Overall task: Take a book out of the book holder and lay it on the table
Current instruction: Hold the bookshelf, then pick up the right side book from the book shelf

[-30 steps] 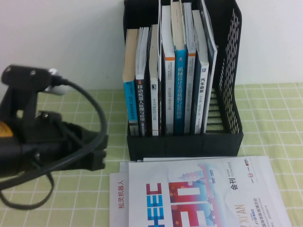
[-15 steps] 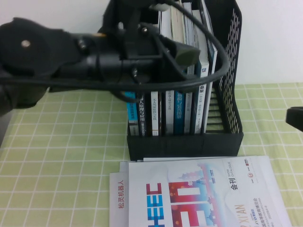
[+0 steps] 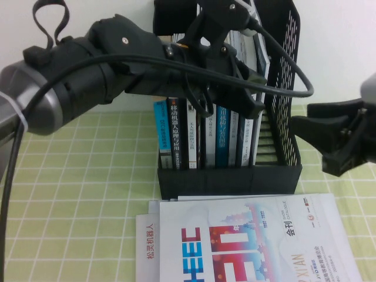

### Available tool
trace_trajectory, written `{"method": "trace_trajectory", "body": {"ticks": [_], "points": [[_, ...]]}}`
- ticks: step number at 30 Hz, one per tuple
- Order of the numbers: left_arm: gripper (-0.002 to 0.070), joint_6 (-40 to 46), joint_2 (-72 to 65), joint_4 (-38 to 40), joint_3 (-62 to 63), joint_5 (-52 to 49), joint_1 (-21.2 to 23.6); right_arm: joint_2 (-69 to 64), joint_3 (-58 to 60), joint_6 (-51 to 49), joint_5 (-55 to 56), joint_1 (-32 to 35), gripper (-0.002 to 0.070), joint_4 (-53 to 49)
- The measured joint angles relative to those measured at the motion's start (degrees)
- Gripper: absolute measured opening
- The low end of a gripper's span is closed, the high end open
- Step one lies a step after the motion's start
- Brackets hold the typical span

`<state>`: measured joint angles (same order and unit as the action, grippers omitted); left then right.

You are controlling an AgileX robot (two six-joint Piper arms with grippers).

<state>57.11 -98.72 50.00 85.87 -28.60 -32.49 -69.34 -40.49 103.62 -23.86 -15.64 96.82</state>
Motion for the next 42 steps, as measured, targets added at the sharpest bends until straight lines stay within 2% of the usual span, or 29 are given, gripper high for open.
{"method": "trace_trajectory", "body": {"ticks": [11,18,24,31,34,38,40,42], "points": [[-0.0004,0.6,-1.0,-3.6,0.3,0.6,0.0,-16.2,-13.6,1.0,0.9,-0.8,0.0323,0.9],[-0.0004,0.7,-1.1,-4.1,0.3,1.4,-0.1,-17.9,-14.7,1.7,0.6,-2.2,0.0324,0.9],[-0.0004,0.7,-1.1,-4.3,0.3,1.4,-0.1,-20.8,-14.9,6.9,2.2,-3.4,0.0323,1.0],[-0.0004,0.7,-1.1,-4.3,0.3,1.5,-0.1,-27.1,-16.9,8.6,7.3,-3.5,0.0319,1.1],[-0.0004,0.7,-1.1,-4.3,0.3,1.5,-0.1,-29.3,-19.2,9.1,8.1,-3.5,0.0259,1.1],[-0.0004,0.7,-1.1,-5.5,0.3,1.4,-0.1,-30.0,-21.3,9.2,8.7,-3.5,0.0072,1.2],[-0.0004,0.7,-0.8,-7.0,0.3,1.0,-0.1,-29.2,-21.4,8.9,9.6,-3.5,0.0034,1.3],[-0.0004,-0.4,0.1,-9.5,0.3,0.2,-0.1,-27.5,-21.4,8.3,10.9,-3.5,0.0027,1.3]]}}
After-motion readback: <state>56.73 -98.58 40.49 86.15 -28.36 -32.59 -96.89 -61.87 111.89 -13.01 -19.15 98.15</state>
